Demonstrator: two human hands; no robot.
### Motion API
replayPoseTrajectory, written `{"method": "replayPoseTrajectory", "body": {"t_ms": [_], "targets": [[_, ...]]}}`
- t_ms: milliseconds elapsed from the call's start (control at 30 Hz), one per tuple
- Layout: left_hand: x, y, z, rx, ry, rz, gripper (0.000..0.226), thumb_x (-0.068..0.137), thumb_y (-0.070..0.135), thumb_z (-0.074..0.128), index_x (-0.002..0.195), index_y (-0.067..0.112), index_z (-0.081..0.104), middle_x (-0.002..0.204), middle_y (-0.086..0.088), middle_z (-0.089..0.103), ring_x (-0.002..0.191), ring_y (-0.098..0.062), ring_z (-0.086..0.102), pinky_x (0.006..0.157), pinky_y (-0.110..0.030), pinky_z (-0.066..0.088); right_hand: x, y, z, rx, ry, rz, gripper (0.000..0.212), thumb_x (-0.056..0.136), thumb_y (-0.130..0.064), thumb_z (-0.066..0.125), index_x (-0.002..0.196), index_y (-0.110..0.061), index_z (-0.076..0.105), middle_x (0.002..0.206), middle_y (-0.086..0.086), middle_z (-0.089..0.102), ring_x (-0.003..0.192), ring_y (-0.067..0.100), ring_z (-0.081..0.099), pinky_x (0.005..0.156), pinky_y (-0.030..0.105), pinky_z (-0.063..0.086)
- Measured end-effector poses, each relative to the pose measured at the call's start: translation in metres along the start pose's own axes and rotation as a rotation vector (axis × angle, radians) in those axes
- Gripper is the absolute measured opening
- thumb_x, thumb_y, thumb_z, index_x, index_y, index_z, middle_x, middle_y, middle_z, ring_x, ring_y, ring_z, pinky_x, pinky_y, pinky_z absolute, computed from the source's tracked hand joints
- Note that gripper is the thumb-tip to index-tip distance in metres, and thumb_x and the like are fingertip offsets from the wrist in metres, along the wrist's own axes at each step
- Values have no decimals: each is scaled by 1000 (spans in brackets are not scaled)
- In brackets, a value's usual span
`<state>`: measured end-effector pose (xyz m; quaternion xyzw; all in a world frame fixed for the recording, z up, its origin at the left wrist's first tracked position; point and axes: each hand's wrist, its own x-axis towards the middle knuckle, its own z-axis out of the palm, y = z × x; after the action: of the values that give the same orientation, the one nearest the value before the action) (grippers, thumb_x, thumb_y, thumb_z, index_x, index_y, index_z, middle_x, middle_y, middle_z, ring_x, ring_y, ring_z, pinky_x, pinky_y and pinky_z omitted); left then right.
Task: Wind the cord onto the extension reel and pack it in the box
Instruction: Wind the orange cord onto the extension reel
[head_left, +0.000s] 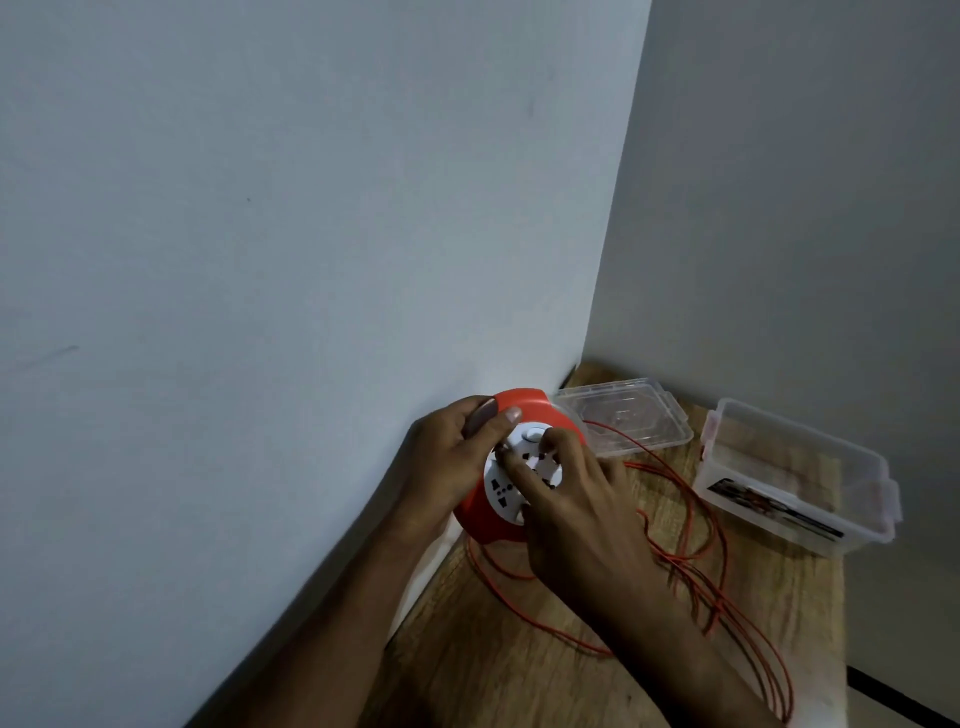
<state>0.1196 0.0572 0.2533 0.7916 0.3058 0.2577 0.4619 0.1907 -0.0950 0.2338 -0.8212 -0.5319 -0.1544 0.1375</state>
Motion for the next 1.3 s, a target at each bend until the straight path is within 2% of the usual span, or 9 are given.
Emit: {"method": "replayPoseTrajectory", "body": {"t_ms": [167,300,433,533,633,767,933,1167,1300], "targets": [[0,1,1,18,1,14,39,92,64,59,113,33,72,102,20,73,86,1,68,74,-11,51,8,0,0,137,114,75,75,61,-41,81,129,-22,58,119,8,56,96,25,60,73,36,55],[-1,2,4,-44,35,-5,33,93,58,62,109,31,72,101,17,73,84,-1,69,75,-16,59,23,-5,-1,558,207,448,47,68,-49,79,106,-21,70,97,-10,70,79,5,66,66,21,56],[-1,3,3,-105,56,-54,32,94,53,62,110,27,72,98,14,74,85,-7,72,70,-17,59,30,-6,4,1167,169,818,23,87,-28,69,98,-8,72,70,2,71,52,19,67,44,34,54],[-4,2,2,-148,50,-76,27,94,53,62,107,32,72,94,17,73,84,-9,74,67,-17,60,15,-9,1,725,248,599,25,89,-31,67,109,-17,69,85,-6,73,70,3,68,60,26,58],[-3,2,0,-162,39,-108,27,94,55,61,105,33,72,92,21,73,84,-7,73,68,-18,60,2,-4,-2,380,325,195,37,84,-24,69,119,-15,64,111,2,65,99,14,62,79,29,56],[-5,6,1,-95,19,-65,34,93,60,60,110,33,73,93,21,73,85,-1,71,72,-14,56,-1,2,-9,104,53,-43,70,72,-35,65,139,-23,48,136,12,47,124,29,46,94,44,43],[-7,6,15,-227,-48,-52,19,96,44,65,105,30,75,96,11,78,90,-7,75,82,-28,62,1,6,-8,3,5,0,69,69,-37,68,135,-27,50,131,13,45,113,28,50,81,42,46],[-8,4,19,-323,-6,-80,9,95,40,67,93,33,72,85,17,77,82,-3,75,67,-19,60,15,2,-5,539,201,470,62,69,-58,77,115,-18,69,104,-1,72,87,9,66,73,23,55],[-12,5,17,-333,-14,-107,9,97,40,65,91,36,70,79,24,73,76,7,72,59,-11,54,4,-8,-12,372,207,383,51,82,-47,71,119,-12,66,107,4,72,87,16,69,73,30,57]]}}
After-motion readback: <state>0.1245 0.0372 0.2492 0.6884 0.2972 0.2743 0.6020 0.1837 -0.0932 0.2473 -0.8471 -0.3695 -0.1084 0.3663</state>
